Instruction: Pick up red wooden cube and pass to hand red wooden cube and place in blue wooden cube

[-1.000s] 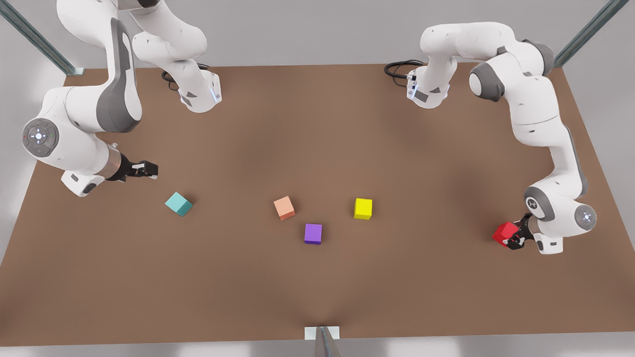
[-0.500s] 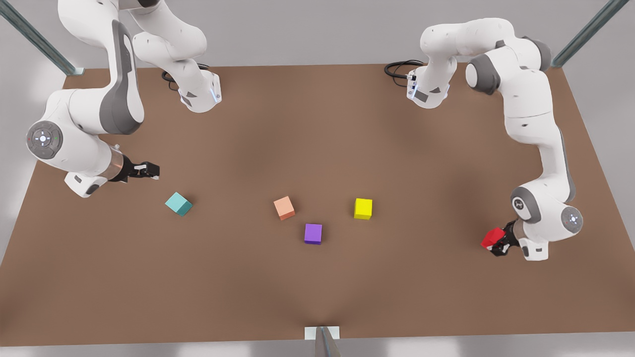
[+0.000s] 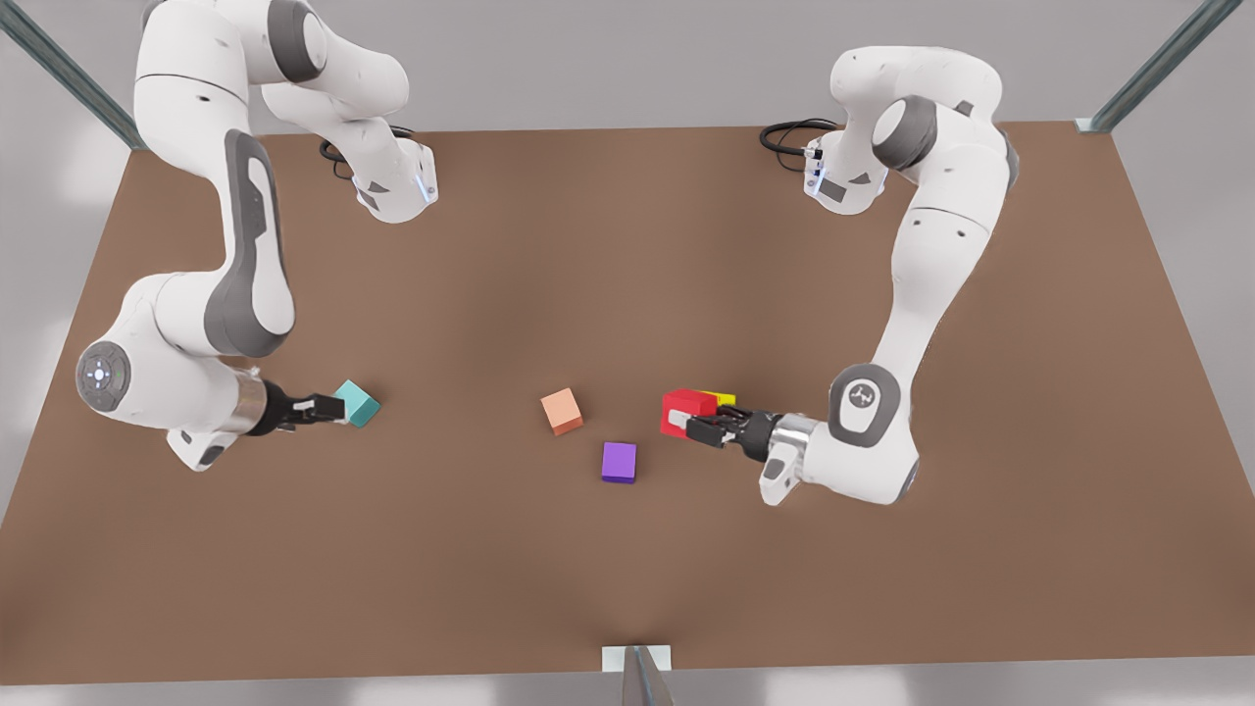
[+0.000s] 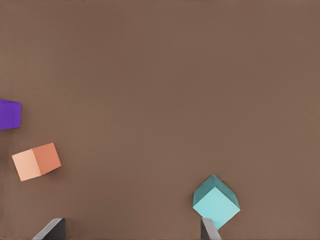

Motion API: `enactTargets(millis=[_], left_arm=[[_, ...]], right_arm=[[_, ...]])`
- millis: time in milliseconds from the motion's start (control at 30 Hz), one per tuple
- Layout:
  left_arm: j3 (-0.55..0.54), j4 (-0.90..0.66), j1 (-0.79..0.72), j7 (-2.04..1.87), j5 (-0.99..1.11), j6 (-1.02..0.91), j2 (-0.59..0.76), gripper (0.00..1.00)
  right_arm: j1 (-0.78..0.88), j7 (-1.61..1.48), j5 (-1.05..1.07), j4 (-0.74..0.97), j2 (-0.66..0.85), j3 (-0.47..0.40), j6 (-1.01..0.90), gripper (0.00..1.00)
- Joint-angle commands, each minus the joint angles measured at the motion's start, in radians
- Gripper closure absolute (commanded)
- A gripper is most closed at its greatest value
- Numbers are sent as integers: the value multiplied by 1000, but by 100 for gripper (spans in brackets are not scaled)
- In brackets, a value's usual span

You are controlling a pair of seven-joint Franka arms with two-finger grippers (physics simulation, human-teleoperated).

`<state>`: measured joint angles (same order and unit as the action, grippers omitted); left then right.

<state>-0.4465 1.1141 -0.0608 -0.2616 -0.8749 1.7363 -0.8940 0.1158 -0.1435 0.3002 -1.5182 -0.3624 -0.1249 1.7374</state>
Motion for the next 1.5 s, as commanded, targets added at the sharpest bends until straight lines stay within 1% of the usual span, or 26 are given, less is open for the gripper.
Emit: enactTargets(millis=[0,67,100,133,167,233,267,300,433,467,533,567,600,700,800,967,1067,1233,1467], left_arm=[[-14,-22,-19,722,-78,92,-6,50],[-12,-22,-24,837,-79,127,-20,50],[-17,-23,-27,930,-81,169,-37,51],[-37,-23,-27,1001,-98,209,-49,52],[-37,-20,-27,1062,-179,226,-62,52],[-69,-20,-28,1142,-213,266,-88,52],[-80,-19,-27,1193,-249,282,-94,52],[-83,-20,-28,1236,-268,301,-98,52],[-113,-19,-27,1279,-319,313,-120,52],[-116,-20,-27,1279,-319,316,-125,52],[-132,-20,-27,1279,-319,316,-135,52],[-133,-20,-27,1279,-320,315,-138,52],[-136,-19,-27,1279,-320,310,-145,52],[-136,-16,-25,1279,-319,302,-146,51],[-138,-16,-25,1273,-329,304,-146,51],[-156,-16,-24,1073,-351,304,-145,50],[-158,-14,-25,1021,-368,302,-146,50],[-158,-5,-25,978,-369,302,-154,50],[-158,1,-27,892,-369,302,-160,50]], right_arm=[[-24,-272,223,6,-39,-1,10,0],[-39,-464,439,39,-115,2,-73,0],[-36,-551,462,39,-115,11,-93,0],[-34,-703,523,39,-116,11,-127,0],[-28,-835,539,46,-119,11,-127,0],[-19,-1269,740,84,-230,11,-147,0],[-15,-1361,790,84,-245,11,-150,0],[-18,-1511,852,84,-271,37,-153,0],[-4,-1894,872,84,-286,54,-151,0],[5,-2011,908,84,-286,54,-148,0],[24,-2141,987,84,-294,54,-144,0],[44,-2220,1079,84,-300,53,-121,0],[64,-2279,1114,72,-302,54,-84,0],[93,-2315,1218,66,-339,54,-50,0],[90,-2352,1255,66,-346,54,-48,0],[105,-2362,1314,69,-359,54,-47,0],[151,-2360,1366,62,-377,64,-33,0],[165,-2346,1370,62,-380,90,-2,0],[171,-2331,1390,66,-383,105,25,0]])
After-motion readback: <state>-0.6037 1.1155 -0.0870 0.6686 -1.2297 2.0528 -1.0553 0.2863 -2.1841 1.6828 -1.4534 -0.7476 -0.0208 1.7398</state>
